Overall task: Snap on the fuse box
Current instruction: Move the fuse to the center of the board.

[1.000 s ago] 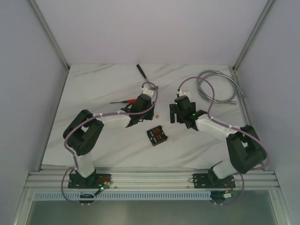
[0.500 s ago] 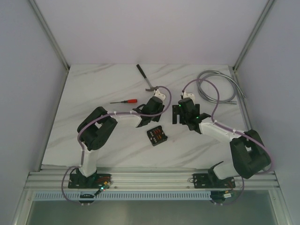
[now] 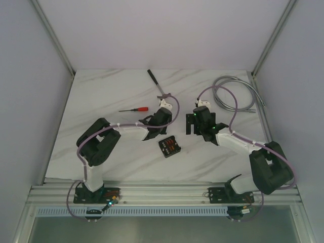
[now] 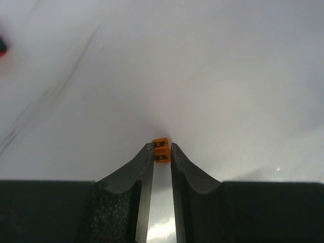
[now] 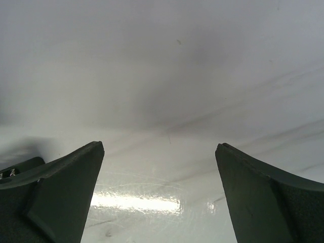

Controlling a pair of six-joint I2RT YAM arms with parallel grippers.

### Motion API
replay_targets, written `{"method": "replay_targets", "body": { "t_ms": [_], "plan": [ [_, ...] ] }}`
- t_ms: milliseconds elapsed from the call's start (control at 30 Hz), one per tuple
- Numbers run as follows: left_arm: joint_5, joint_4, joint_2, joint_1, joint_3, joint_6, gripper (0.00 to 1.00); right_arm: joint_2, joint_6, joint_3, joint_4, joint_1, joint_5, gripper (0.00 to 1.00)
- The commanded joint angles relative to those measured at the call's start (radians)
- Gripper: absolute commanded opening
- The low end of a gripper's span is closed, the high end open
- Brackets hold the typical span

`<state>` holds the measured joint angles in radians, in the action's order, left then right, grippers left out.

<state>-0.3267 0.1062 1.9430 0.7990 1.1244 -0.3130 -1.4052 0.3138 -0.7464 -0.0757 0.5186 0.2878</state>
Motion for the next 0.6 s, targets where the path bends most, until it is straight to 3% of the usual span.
{"method": "replay_targets", "body": {
  "t_ms": [0, 367, 567],
  "plan": [
    [-0.032, -0.111, -0.088, 0.003, -0.1, -0.099, 0.29, 0.02, 0.001, 0.013, 0.02, -0.002, -0.021, 1.0],
    [-0.012, -0.17, -0.341, 0.003, -0.33, -0.309, 0.29, 0.015, -0.008, 0.021, 0.024, -0.002, -0.069, 1.0],
    [-0.007, -0.182, -0.417, 0.003, -0.335, -0.329, 0.43, 0.021, -0.011, 0.028, 0.032, -0.001, -0.085, 1.0]
  ]
}}
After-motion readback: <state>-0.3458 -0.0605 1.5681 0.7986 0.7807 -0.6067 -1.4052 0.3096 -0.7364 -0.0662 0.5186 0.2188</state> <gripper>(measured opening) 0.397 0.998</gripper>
